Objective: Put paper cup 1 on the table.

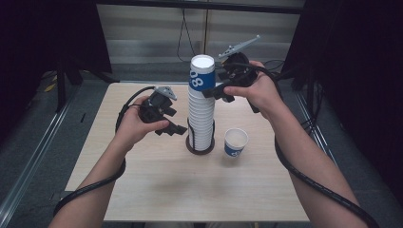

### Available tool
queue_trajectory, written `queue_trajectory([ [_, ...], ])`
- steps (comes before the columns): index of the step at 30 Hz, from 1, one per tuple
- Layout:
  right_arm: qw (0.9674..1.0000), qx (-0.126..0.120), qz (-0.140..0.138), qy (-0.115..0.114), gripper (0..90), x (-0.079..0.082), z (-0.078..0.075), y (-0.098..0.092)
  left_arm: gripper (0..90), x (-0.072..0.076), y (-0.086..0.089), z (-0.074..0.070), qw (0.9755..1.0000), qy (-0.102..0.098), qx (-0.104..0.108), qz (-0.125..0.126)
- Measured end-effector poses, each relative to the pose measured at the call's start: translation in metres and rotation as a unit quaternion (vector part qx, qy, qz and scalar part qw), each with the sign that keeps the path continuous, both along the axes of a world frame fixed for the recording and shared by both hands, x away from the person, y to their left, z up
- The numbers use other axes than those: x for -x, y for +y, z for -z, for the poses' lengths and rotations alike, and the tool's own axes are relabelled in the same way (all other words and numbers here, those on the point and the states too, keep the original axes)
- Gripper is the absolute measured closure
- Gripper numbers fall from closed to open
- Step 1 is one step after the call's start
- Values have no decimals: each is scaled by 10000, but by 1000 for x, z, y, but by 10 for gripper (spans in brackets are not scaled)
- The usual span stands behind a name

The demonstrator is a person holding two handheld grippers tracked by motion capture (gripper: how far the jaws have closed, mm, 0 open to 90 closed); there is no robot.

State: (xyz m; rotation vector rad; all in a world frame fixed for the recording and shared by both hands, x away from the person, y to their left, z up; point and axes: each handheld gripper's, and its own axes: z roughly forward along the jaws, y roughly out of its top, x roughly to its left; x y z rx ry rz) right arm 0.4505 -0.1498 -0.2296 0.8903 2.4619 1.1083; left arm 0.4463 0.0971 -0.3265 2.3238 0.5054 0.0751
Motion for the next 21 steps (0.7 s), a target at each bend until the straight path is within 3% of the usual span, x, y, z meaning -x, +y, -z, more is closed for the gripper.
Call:
queue_trajectory([
  [10, 10000, 6, -72, -26, 115, -9, 0, 11, 165, -9, 2, -10, 9996, -90, 227, -120],
  [18, 10000, 27, -64, 14, 162, -10, 3, 17, 163, -14, -12, -28, 9993, -266, 259, -63],
  [21, 10000, 0, -36, -4, 185, -9, 4, 18, 162, -17, -17, -33, 9988, -319, 374, -57],
])
